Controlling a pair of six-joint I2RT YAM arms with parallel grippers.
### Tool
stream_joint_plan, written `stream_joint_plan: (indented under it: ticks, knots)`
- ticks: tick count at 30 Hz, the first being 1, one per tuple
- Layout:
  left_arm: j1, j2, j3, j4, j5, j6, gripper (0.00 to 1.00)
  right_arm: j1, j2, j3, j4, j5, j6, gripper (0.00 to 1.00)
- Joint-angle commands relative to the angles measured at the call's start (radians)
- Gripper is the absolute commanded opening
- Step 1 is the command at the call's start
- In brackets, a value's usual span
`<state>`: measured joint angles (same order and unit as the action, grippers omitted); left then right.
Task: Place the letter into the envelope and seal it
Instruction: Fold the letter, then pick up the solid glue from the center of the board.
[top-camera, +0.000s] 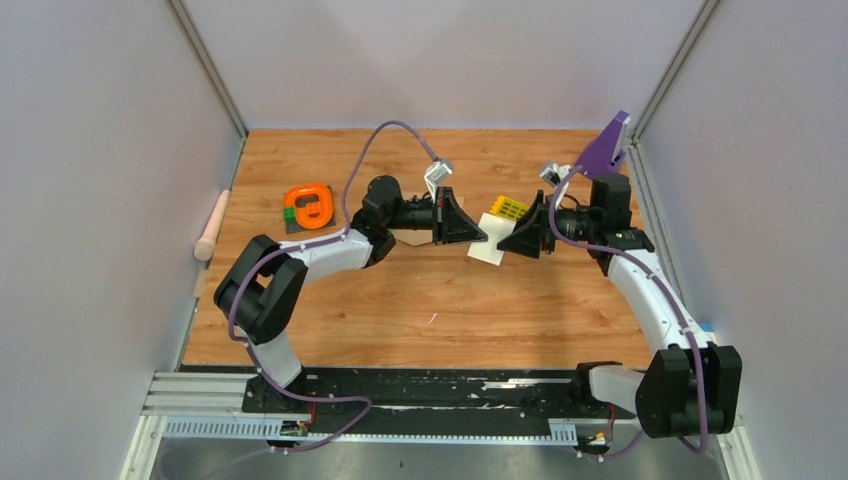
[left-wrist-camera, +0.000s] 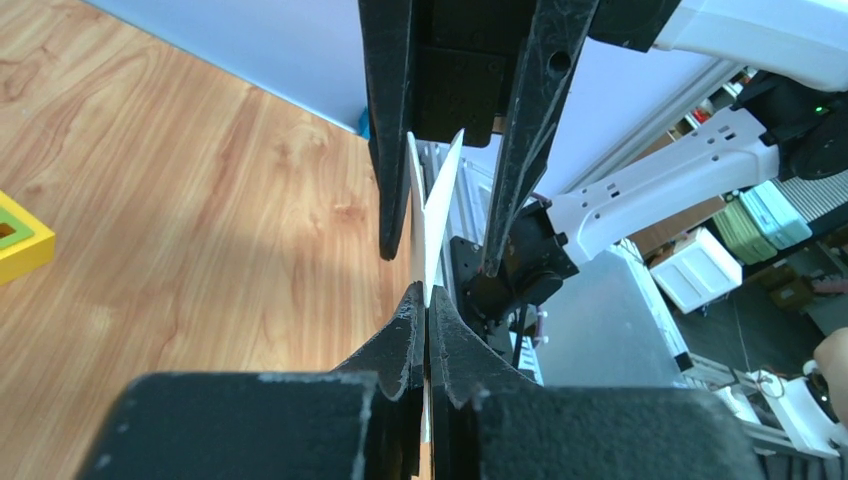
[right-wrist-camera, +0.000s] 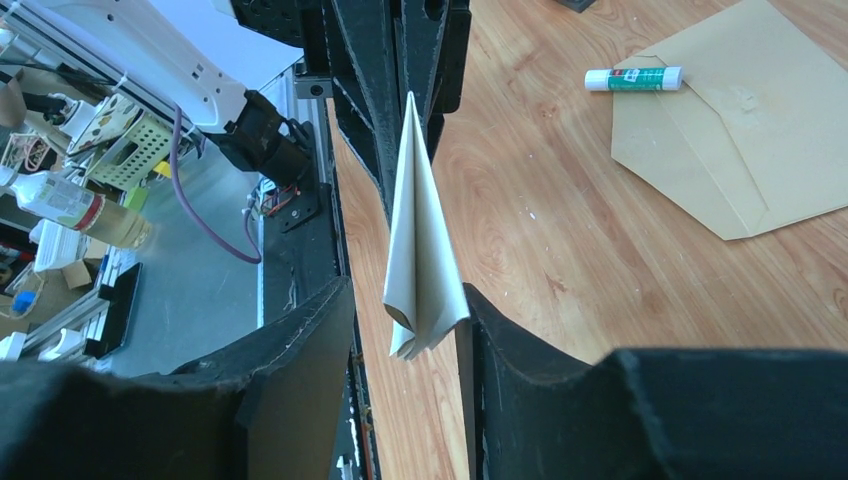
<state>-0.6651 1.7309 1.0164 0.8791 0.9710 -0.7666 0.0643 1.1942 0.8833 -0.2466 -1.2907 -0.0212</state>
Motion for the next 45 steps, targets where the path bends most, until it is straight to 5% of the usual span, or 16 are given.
stream_joint_plan:
  ticks: [1,6,12,14,19,21,26,30,35,45]
  knots:
    - [0.001,-0.026,0.027,-0.051,0.017,0.084,0.00,0.002,-0.026,0.012,0.030,-0.008,0.008,0.44]
    - [0.000,-0.028,0.035,-0.131,0.014,0.156,0.00,0.000,-0.033,0.015,0.030,-0.008,0.010,0.43]
    - [-0.001,-0.027,0.049,-0.164,0.014,0.175,0.09,0.001,-0.027,0.012,0.029,-0.032,0.000,0.00]
    - [-0.001,-0.028,0.064,-0.197,0.012,0.184,0.22,0.000,-0.029,0.011,0.025,-0.035,-0.011,0.00]
    - [0.013,-0.051,0.140,-0.436,0.000,0.313,0.92,-0.014,-0.054,0.012,0.005,0.003,-0.041,0.00]
    - [0.036,-0.073,0.180,-0.572,-0.022,0.406,0.99,-0.035,-0.066,0.014,0.000,0.020,-0.047,0.00]
    - [0.098,-0.142,0.286,-1.012,-0.306,0.821,1.00,-0.104,-0.101,0.012,-0.002,0.048,-0.055,0.00]
    - [0.125,-0.153,0.291,-1.118,-0.591,1.044,1.00,-0.133,-0.120,0.009,-0.002,0.052,-0.062,0.00]
    - [0.172,-0.099,0.335,-1.226,-0.760,1.162,1.00,-0.152,-0.132,0.008,-0.002,0.041,-0.059,0.00]
    - [0.203,0.034,0.323,-1.324,-0.886,1.233,0.95,-0.167,-0.140,0.003,-0.003,0.018,-0.057,0.00]
